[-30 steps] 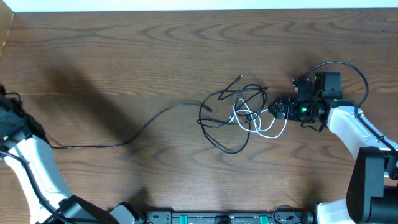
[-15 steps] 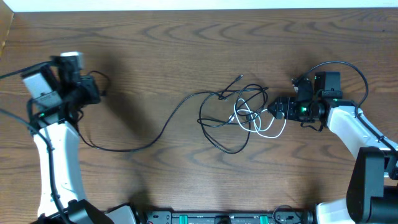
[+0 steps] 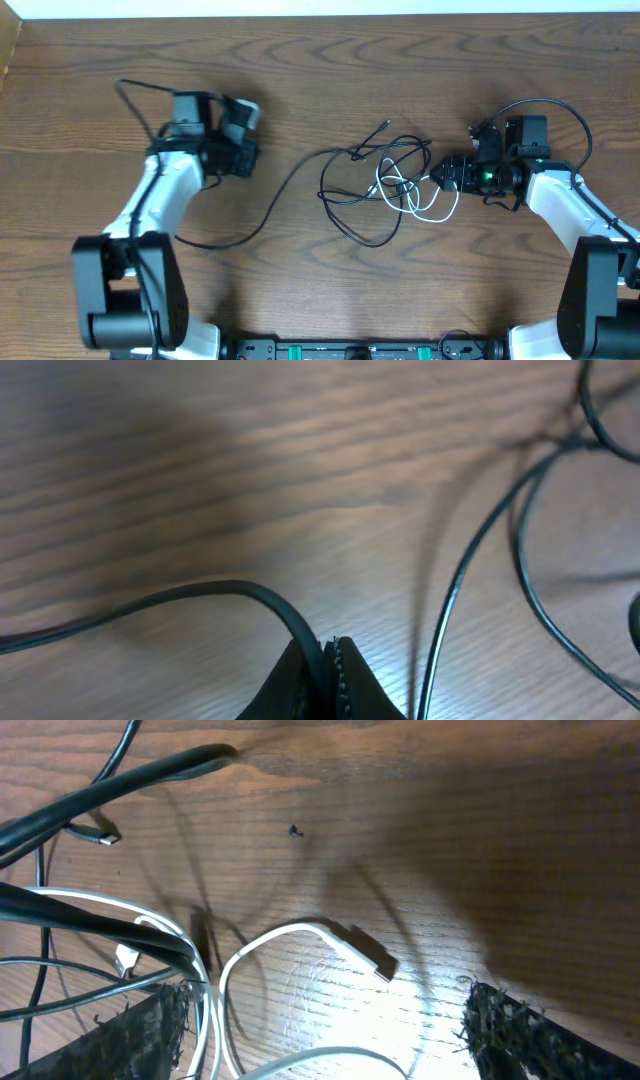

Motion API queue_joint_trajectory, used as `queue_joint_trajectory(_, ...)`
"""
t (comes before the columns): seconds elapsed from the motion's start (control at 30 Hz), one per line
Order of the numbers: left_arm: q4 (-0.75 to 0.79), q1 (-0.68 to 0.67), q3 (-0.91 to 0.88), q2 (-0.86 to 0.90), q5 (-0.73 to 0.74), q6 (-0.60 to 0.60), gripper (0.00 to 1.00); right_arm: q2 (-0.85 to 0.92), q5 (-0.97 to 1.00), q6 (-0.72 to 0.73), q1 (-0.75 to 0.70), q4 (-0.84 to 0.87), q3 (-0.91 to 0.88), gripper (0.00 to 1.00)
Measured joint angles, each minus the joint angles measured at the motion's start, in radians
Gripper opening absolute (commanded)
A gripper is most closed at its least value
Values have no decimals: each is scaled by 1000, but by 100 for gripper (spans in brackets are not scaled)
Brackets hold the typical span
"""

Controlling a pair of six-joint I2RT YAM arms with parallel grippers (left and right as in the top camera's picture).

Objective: Untangle cables
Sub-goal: 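Release the black cable and move the left gripper back toward the pile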

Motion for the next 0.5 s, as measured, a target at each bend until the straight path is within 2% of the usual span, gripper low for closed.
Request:
queue_joint_trajectory(0.27, 1, -87, 0, 97, 0, 34, 8, 0, 0, 0, 0, 2, 0, 88)
queue_joint_trajectory(0.3, 1, -95, 0, 104, 0, 34, 10, 0, 0, 0, 0, 2, 0, 88)
queue_joint_trajectory(0.33, 1, -103, 0, 109, 0, 34, 21, 0, 0, 0, 0, 2, 0, 88)
queue_joint_trajectory(0.37, 1, -111, 0, 110, -1, 35, 26, 0, 0, 0, 0, 2, 0, 88)
queue_joint_trajectory(0.5, 0, -153, 0, 110, 0, 48, 31, 0, -1, 0, 0, 3, 0, 88)
